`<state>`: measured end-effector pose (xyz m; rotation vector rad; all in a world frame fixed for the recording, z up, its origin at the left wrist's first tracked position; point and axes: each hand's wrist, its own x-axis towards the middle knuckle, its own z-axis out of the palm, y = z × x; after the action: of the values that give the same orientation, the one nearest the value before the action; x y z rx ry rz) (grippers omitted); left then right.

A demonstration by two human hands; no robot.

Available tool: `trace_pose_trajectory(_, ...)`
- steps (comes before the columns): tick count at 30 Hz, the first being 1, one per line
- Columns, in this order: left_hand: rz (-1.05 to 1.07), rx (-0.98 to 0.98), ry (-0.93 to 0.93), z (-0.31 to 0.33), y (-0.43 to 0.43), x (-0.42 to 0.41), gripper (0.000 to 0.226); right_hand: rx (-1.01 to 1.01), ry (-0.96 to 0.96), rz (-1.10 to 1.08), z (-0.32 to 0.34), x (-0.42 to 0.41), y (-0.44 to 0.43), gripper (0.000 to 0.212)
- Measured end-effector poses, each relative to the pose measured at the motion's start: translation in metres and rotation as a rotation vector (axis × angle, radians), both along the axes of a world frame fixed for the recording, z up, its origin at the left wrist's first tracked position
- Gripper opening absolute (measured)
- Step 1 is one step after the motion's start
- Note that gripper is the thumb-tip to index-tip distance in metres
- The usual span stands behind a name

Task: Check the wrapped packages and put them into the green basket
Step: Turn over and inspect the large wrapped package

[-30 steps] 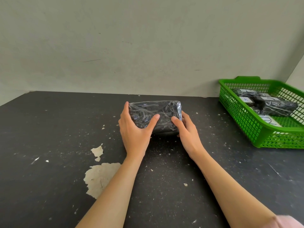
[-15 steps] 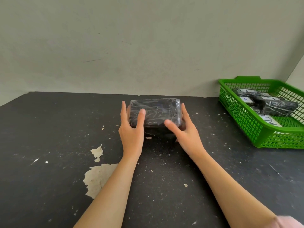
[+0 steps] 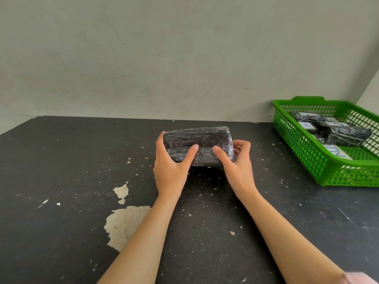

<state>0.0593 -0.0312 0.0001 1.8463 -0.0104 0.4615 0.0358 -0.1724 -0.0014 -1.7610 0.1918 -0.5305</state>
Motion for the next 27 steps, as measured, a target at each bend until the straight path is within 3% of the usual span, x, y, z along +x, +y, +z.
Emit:
trace_pose_trajectory(3,0.006,0.038,-0.018,-0.001,-0.002,0.0,0.078,0.128,0.013,0.095,0.002,0.001,0.001,0.05)
trace_pose_trajectory(10,0.021,-0.055,0.005,0.0,0.002,0.001,0.045,0.117,-0.014,0.167,-0.001,0.0,0.001,0.059)
trace_pose_trajectory(27,-0.058,-0.128,-0.016,-0.011,0.007,0.014,0.045,0.193,-0.001,0.142,0.0,0.003,-0.001,0.051)
